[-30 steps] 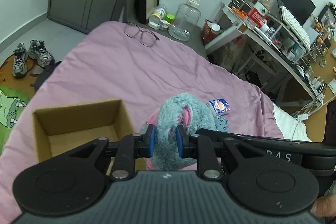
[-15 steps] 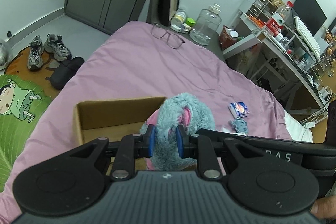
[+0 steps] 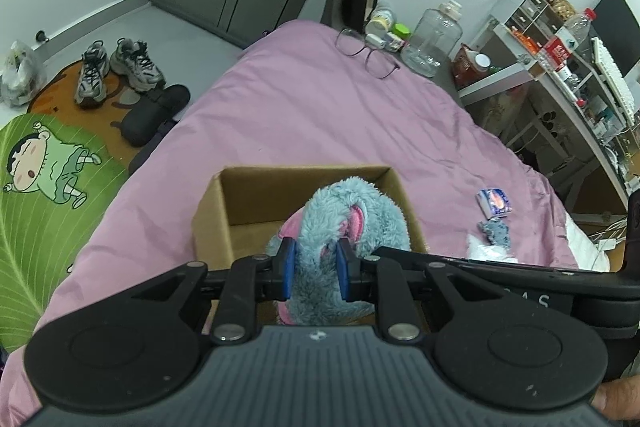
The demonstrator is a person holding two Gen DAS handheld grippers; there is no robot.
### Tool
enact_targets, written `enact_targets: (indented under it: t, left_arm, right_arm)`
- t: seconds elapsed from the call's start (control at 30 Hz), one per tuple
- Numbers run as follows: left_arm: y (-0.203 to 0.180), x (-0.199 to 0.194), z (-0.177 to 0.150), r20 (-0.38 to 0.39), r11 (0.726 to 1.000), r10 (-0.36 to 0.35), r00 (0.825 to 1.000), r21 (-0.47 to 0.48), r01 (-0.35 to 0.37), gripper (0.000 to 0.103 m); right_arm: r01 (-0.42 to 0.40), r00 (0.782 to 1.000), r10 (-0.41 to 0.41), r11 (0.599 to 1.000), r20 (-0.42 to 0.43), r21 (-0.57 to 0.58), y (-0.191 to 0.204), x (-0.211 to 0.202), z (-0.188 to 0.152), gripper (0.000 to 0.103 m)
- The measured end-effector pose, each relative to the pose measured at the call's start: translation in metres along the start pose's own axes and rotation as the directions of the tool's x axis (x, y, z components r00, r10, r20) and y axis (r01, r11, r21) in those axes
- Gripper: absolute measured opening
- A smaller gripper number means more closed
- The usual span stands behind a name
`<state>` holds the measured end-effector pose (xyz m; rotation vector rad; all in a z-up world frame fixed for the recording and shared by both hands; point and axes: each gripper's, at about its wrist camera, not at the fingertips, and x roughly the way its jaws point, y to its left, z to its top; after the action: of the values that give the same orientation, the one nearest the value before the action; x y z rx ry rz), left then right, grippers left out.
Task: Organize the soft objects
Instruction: 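Lift the grey plush with the right tool and carry it over the box, then open the right tool to drop the grey plush into the box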
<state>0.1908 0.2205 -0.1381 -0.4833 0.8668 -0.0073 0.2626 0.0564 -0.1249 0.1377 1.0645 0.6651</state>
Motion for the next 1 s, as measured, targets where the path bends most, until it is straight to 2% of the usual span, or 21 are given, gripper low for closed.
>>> enact_targets:
  t: [0.2,0.3,0.43,0.67,0.93,1.0]
  left_arm:
    - [0.016,0.006,-0.004,-0.016,0.999,0.021,1.0,-0.037,-0.022,0.02]
    - [0.023,0.005,-0.005,-0.013,0.998,0.019,1.0,-0.061,-0.02,0.021]
    - [0.024,0.0,-0.006,-0.003,0.998,0.026,1.0,-0.064,-0.026,0.022]
    - [0.024,-0.009,-0.004,0.011,0.997,0.017,1.0,-0.078,-0.016,0.024]
    - [0.021,-0.012,-0.009,0.004,0.996,0.026,1.0,-0.081,-0.025,0.024]
    - [0.02,-0.014,-0.01,0.001,0.996,0.028,1.0,-0.082,-0.028,0.025]
  right_arm:
    - [-0.011,0.999,0.011,1.0,-0.035,0.01,0.001,0.019,-0.005,0.021]
    - [-0.02,0.998,0.02,1.0,-0.053,0.014,0.002,0.03,-0.006,0.015]
    - [-0.001,0.999,0.001,1.0,-0.041,-0.005,0.009,0.035,-0.005,0.016]
    - [-0.017,0.998,0.019,0.999,-0.059,0.032,0.003,0.028,-0.001,0.026]
    - [-0.027,0.998,0.029,0.998,-0.046,0.049,-0.001,0.012,-0.007,0.03]
    - [-0.031,0.999,0.033,0.998,-0.036,0.046,-0.003,0.004,-0.008,0.035]
